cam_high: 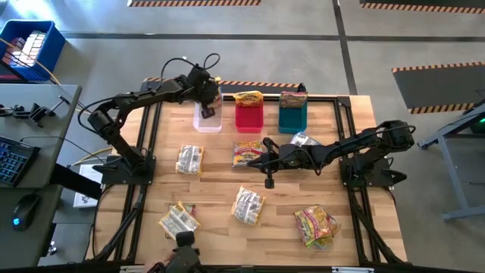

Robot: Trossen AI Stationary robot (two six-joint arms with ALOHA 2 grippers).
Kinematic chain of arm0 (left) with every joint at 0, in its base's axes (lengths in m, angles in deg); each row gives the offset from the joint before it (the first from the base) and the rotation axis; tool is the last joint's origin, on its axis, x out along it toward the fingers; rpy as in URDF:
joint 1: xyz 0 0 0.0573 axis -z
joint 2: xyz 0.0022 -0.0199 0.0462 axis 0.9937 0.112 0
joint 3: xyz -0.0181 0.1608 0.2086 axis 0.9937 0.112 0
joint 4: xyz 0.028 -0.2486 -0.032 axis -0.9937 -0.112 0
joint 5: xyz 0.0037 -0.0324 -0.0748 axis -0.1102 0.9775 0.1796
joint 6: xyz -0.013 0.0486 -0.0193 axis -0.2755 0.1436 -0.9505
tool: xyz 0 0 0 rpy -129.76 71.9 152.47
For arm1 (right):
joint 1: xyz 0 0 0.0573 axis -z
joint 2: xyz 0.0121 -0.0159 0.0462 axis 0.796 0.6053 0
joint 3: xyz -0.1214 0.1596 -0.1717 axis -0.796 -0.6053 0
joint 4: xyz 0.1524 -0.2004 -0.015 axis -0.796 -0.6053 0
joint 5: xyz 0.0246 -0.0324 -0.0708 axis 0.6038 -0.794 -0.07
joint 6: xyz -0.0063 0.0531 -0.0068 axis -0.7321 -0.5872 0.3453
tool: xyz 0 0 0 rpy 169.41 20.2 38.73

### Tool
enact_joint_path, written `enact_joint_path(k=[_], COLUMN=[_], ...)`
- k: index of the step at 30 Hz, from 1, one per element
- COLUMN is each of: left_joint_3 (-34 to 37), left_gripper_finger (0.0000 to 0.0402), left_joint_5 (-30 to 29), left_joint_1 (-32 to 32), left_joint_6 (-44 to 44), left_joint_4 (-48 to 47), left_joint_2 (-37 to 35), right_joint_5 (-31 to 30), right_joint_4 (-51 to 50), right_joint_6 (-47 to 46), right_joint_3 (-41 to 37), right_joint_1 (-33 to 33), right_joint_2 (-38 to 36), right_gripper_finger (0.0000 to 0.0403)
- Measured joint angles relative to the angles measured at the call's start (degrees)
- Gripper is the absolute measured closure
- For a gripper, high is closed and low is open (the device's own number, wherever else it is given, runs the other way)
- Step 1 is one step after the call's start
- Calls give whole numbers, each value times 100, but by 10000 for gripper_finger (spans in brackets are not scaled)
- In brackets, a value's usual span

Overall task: Sort Maruchan noodles
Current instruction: Put the yellow noodle pack into the red bin

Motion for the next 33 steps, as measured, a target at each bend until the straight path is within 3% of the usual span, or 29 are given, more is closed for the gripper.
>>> enact_joint_path(k=[10, 18, 25, 33], left_joint_3=[2, 118, 1471, 2914], left_gripper_finger=[401, 401, 401, 401], left_joint_5=[-29, 7, 416, 385], left_joint_1=[-82, 19, 389, 1350], left_joint_6=[-198, -297, -538, -1197], left_joint_4=[725, 1419, 3091, 3504], left_joint_2=[412, 168, -818, -2199], right_joint_5=[-79, -146, 3, 336], right_joint_4=[-93, -178, 277, 2026], right_joint_6=[149, 641, 705, 948], right_joint_3=[-1, -1, -10, -12], right_joint_1=[4, 46, 122, 244], right_joint_2=[0, 0, 307, 1426], right_gripper_finger=[401, 401, 402, 403])
